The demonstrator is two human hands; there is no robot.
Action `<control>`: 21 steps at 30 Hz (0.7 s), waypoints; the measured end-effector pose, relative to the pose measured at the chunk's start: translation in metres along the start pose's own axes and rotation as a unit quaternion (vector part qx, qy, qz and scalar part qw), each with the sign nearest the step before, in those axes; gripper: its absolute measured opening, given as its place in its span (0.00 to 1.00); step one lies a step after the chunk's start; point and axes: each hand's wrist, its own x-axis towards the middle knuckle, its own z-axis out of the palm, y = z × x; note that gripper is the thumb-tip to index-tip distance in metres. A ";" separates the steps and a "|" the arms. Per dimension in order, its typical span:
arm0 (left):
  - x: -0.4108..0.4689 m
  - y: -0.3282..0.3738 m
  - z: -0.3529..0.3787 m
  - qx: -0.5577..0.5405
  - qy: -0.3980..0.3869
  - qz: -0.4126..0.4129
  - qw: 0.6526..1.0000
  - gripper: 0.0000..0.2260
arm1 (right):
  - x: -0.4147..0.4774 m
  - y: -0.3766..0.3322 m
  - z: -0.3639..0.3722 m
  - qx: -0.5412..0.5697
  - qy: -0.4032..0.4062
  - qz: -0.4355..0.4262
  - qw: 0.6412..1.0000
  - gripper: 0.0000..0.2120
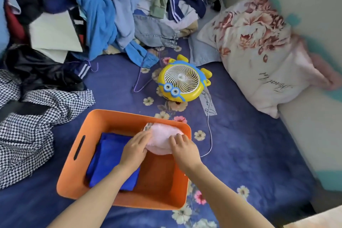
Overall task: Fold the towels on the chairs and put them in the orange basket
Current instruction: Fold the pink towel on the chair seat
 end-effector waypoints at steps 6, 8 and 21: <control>-0.046 -0.017 0.080 0.243 -0.335 0.082 0.907 0.17 | -0.016 -0.027 0.091 -0.041 -0.251 0.034 0.966 0.16; -0.053 -0.025 0.103 0.317 -0.400 0.096 0.855 0.19 | -0.012 -0.037 0.118 -0.097 -0.332 0.027 0.938 0.21; -0.045 -0.018 0.135 0.194 -0.489 -0.032 0.850 0.22 | -0.003 -0.051 0.183 -0.040 -0.456 0.054 0.888 0.26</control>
